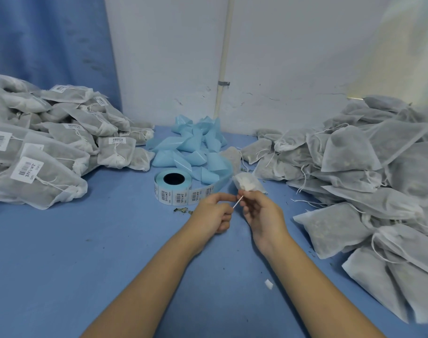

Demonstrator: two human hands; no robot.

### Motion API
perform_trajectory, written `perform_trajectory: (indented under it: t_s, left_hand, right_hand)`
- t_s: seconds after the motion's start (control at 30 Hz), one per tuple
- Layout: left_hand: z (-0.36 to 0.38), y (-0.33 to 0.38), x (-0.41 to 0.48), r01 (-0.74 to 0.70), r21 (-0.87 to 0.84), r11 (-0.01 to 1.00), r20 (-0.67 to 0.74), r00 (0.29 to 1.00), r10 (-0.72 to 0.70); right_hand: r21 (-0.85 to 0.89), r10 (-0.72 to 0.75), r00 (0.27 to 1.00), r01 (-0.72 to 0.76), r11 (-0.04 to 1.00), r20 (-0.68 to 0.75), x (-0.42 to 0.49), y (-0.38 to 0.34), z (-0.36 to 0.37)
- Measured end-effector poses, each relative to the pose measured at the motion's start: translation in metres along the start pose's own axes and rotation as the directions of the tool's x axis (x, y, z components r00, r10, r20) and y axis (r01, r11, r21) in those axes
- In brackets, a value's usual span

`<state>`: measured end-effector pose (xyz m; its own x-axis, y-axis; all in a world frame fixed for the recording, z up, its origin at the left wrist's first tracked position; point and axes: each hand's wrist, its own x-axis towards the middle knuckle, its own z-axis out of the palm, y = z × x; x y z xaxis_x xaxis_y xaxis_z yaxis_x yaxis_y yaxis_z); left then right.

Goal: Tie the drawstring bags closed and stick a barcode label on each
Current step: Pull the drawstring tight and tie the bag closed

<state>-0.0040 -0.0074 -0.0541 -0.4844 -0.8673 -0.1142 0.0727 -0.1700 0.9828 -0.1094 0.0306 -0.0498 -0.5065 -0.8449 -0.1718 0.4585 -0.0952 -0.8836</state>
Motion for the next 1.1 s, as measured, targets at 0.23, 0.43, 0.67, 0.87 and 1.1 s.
perform_trajectory:
  t_s: [0.23, 0.43, 0.67, 0.87, 1.1]
  left_hand:
    - [-0.004, -0.009, 0.003, -0.132, 0.356, 0.925, -0.071, 0.983, 0.168]
    - [-0.023, -0.018, 0.003, -0.228, 0.759, 0.610, -0.105, 0.881, 0.461]
    - [-0.018, -0.013, -0.006, -0.250, 0.924, 0.291, -0.003, 0.754, 0.657]
    - [-0.005, -0.012, -0.012, -0.357, 0.906, 0.227, 0.087, 0.683, 0.725]
    - [-0.004, -0.014, -0.004, -0.401, 0.611, 0.682, -0.101, 0.815, 0.570]
  right_hand:
    - [0.034, 0.032, 0.998, -0.034, 0.999, 0.053, 0.002, -0.001, -0.003]
    - [-0.165, -0.084, 0.988, 0.104, 0.981, 0.127, 0.004, -0.001, -0.006]
    - [-0.785, -0.455, 0.865, 0.429, 0.448, 0.213, 0.005, 0.006, -0.011]
    - [-0.918, -0.504, 0.777, 0.387, -0.087, 0.376, -0.004, 0.012, -0.006]
    - [-0.829, -0.546, 0.658, 0.542, -0.134, 0.518, -0.012, 0.014, -0.004]
